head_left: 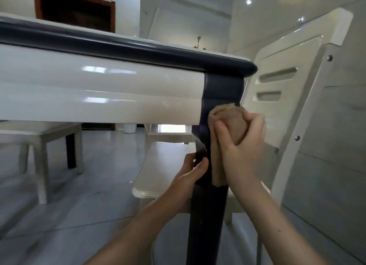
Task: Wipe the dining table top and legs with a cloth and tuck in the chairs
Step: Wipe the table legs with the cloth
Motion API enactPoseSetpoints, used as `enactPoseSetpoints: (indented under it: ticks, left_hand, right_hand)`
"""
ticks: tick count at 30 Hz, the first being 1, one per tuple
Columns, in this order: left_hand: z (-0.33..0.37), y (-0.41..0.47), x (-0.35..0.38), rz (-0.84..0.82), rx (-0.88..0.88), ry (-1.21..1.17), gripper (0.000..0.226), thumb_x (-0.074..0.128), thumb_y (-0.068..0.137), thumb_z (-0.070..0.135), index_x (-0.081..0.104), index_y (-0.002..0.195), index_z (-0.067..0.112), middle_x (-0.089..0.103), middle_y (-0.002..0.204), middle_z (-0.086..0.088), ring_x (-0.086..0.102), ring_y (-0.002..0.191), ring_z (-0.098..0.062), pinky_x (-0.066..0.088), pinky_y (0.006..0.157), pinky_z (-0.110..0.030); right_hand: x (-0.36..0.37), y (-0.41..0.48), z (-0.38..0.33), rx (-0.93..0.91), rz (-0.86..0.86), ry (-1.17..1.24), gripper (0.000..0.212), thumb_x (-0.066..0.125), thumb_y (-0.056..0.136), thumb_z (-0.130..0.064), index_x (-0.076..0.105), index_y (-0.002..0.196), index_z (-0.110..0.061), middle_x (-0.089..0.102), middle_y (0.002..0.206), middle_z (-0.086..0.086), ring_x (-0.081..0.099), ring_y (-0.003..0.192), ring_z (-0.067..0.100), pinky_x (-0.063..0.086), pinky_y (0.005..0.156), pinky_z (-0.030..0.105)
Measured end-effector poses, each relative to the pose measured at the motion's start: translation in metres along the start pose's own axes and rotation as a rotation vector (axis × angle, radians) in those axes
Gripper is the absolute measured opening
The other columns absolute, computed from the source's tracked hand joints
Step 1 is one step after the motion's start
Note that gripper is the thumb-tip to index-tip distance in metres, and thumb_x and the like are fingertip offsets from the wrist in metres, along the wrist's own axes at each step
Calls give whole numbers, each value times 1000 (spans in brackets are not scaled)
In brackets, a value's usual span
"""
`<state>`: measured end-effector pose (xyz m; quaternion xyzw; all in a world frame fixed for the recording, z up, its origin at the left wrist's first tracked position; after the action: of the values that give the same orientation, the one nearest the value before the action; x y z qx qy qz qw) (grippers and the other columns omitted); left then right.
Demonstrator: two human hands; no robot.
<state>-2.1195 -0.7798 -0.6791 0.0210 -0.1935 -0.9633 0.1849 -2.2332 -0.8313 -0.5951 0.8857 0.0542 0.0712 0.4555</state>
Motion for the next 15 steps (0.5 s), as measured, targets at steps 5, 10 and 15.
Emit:
enactPoseSetpoints:
  ticks: [5, 10, 15]
  left_hand:
    - [1, 0, -2, -16, -9, 14, 48, 47, 85, 42, 44, 127, 19, 60, 121, -1, 66, 96, -2, 49, 71, -9]
    - [0, 0, -5, -10, -13, 35, 36, 45, 95, 32, 45, 128, 17, 59, 123, -2, 64, 92, 7, 47, 70, -7]
    - [-1, 2, -5, -4, -19, 47, 33, 44, 95, 32, 45, 125, 20, 60, 119, 2, 64, 89, 8, 47, 69, -7]
  right_hand:
    - [-11, 9, 13, 76, 63, 101, 30, 76, 80, -23, 51, 97, -19, 61, 91, -13, 57, 82, -8, 44, 72, 12]
    - [2, -8, 1, -42, 90, -11, 28, 73, 82, -25, 47, 93, -20, 54, 102, 0, 51, 89, -6, 40, 76, 9]
    - [-13, 9, 3, -67, 70, -69, 28, 76, 79, -26, 49, 88, -28, 57, 100, -1, 53, 91, -3, 42, 80, 13]
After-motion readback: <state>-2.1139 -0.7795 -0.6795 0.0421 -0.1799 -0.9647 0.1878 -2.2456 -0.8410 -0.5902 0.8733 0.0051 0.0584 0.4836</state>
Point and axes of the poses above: each hand's wrist, its own y-axis towards the middle knuckle, its own x-axis out of the palm, z = x × y, the point moved 5 cm from there along y, towards the middle knuckle
